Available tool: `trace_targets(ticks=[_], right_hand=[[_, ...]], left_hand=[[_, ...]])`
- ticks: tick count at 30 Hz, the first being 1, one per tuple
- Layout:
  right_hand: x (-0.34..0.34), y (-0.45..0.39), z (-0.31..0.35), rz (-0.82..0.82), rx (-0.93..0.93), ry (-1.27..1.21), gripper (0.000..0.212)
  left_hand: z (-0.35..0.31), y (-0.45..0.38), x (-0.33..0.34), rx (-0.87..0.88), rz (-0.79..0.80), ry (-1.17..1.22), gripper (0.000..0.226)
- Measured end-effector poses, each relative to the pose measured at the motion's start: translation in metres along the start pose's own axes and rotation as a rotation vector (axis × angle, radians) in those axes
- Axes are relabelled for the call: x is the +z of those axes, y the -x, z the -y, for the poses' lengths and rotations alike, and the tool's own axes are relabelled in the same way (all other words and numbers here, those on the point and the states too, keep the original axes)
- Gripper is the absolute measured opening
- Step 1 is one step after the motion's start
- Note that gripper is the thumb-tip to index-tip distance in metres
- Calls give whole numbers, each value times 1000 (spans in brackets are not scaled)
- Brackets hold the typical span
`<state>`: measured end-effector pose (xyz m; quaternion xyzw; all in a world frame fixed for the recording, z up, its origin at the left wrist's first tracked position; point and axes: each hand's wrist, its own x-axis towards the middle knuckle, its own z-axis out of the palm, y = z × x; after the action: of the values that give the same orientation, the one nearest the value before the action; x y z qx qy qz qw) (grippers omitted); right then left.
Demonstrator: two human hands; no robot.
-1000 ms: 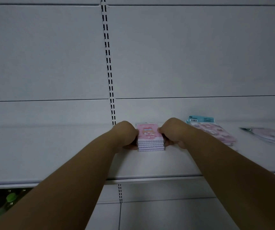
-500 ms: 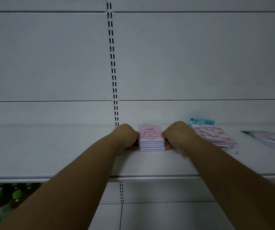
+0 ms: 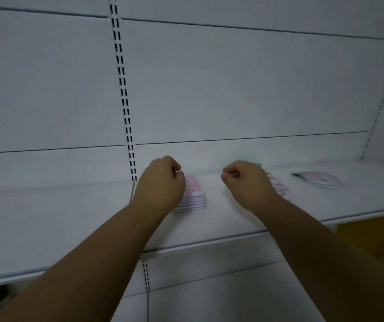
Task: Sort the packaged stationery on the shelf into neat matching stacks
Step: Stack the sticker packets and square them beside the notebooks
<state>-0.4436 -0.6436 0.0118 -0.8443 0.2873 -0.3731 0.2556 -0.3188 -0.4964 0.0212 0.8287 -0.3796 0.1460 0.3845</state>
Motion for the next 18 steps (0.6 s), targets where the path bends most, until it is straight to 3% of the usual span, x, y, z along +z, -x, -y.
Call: trace_targets(ticks=[4, 10, 14, 18], right_hand=[[-42, -11, -25, -43, -1, 29, 9], [-79, -42, -91, -14, 52, 141, 7], [-79, -65, -127, 83, 117, 215, 20], [-68, -80, -137, 293, 197, 268, 37]], left_hand=[[-45, 12, 18, 103, 168, 121, 18], [-93, 4, 69, -135, 374, 372, 12], [-109, -19, 111, -275, 345, 220, 19], [-121, -38, 136, -353, 405, 110, 33]])
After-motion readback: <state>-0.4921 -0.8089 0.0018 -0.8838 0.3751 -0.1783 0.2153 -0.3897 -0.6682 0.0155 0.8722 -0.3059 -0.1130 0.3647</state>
